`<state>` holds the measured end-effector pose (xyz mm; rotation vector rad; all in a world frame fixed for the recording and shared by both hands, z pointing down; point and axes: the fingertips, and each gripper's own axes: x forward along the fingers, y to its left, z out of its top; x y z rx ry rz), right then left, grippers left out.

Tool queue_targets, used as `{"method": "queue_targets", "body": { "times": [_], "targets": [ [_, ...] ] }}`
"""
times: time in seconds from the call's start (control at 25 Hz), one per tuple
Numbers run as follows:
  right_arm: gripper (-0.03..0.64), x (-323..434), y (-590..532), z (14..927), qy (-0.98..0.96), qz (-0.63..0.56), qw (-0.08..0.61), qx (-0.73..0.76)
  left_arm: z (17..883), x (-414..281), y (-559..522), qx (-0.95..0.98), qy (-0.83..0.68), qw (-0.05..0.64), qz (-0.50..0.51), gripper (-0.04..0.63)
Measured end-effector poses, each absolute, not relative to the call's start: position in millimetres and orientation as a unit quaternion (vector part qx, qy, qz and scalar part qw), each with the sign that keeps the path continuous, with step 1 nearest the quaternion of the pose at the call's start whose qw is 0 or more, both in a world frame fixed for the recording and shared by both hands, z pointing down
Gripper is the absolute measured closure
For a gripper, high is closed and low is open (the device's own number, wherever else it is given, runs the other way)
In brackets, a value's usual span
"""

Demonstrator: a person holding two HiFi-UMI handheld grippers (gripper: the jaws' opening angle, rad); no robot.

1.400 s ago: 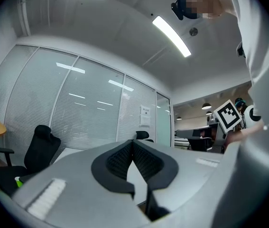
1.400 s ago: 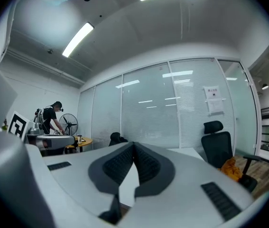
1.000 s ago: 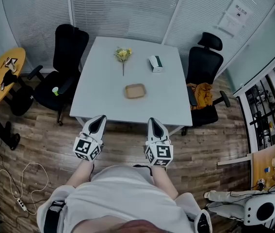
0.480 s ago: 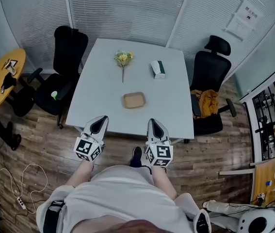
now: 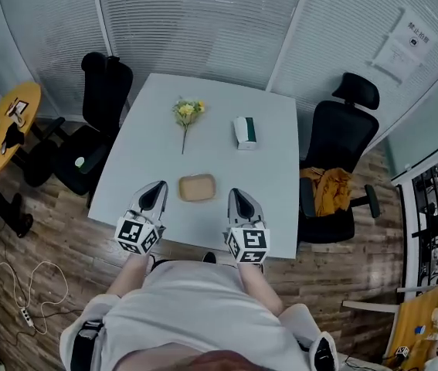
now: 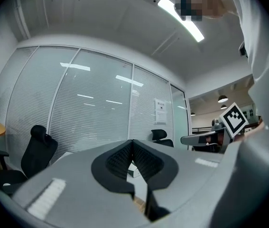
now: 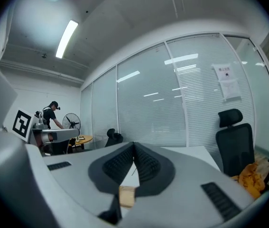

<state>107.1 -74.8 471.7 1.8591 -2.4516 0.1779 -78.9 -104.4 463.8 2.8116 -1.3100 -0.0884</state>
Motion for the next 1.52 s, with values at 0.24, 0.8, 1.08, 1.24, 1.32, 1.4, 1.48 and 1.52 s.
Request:
{"method": "queue_targets", "body": {
  "times": [0.24, 0.8, 1.08, 1.24, 1.32, 1.4, 1.48, 1.52],
  "targets": [
    [0.609, 118, -116, 473, -0.81, 0.06, 0.036, 0.582, 465, -58, -134, 0.899, -0.436, 0.019, -0.023, 0.586],
    [0.607, 117, -184, 492, -0.788, 0.084, 0.066, 0.606, 494, -50, -194, 0.916, -0.398, 0.058, 0.002, 0.586],
    [0.54, 111, -207, 504, -0.779, 0.091, 0.082, 0.615, 502, -61, -211, 0.919, -0.388, 0.066, 0.011, 0.586],
    [0.451, 111, -217, 518, -0.776, 0.103, 0.095, 0.615, 512, -66, -215, 0.917, -0.39, 0.076, 0.017, 0.586],
    [0.451, 111, -221, 528, -0.774, 0.105, 0.108, 0.615, 515, -69, -216, 0.916, -0.393, 0.079, 0.019, 0.586],
    [0.451, 111, -224, 538, -0.771, 0.11, 0.12, 0.616, 518, -73, -216, 0.915, -0.395, 0.082, 0.022, 0.586],
    [0.451, 111, -228, 551, -0.768, 0.116, 0.132, 0.616, 521, -76, -217, 0.913, -0.398, 0.086, 0.024, 0.586],
    [0.451, 111, -229, 559, -0.767, 0.12, 0.138, 0.615, 522, -77, -217, 0.912, -0.399, 0.089, 0.023, 0.586]
  ]
}}
